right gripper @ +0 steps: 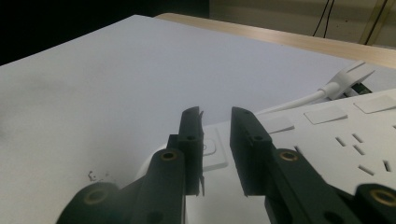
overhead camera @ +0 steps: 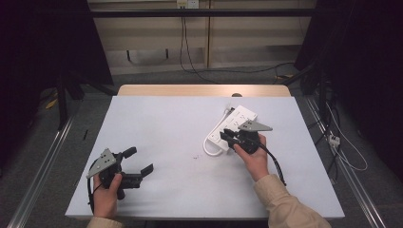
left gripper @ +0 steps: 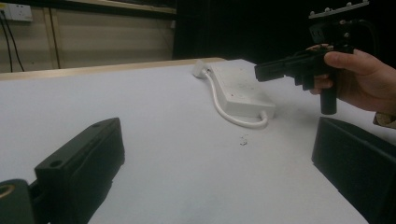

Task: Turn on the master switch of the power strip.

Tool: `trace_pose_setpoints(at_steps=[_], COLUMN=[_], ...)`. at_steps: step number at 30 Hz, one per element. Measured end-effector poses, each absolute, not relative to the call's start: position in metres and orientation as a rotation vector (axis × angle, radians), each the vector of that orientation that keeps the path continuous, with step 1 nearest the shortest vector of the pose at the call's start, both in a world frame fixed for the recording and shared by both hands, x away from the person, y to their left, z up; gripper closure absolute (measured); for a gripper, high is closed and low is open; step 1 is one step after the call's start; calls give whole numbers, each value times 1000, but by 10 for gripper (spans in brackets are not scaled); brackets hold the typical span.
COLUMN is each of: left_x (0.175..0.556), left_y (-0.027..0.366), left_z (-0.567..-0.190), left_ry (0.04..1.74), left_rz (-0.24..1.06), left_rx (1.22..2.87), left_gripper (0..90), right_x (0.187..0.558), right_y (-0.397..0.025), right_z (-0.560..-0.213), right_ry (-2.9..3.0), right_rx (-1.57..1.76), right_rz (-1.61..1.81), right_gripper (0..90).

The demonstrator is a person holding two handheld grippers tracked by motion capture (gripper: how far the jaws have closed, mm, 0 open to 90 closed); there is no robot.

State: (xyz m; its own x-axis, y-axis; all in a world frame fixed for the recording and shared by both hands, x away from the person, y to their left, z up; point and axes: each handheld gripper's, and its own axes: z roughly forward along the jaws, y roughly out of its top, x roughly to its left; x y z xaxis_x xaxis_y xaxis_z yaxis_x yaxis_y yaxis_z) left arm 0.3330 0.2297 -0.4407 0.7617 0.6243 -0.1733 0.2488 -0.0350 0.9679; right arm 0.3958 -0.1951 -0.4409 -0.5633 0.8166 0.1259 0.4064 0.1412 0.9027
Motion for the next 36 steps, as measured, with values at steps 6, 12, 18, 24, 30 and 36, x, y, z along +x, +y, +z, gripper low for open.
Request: trace_pose_setpoints(at_steps=[6,12,18,24,30,36], left_x=[333,333,333,333,333,333], left_y=[230,230,231,232,232,231], left_z=[-441,-441,-440,-440,-440,-440], left_ry=[716,717,718,715,720,717], left_rz=[347,346,346,350,349,347], left_rx=[1614,1609,1611,1612,1608,1611], left_gripper=[21,21,21,21,21,21], right_x=[398,400,402,405,407,409], right_y=[-195,-193,-188,-185,-185,-184], right_z=[-442,-440,-439,-439,-440,-443], right_ry=[2030,2039,2048,2055,2063,2086], right_rx=[1179,1171,1164,1158,1167,1166], right_rz=[1401,1409,1412,1413,1409,1391], right_gripper=[773,797,808,831,885,900])
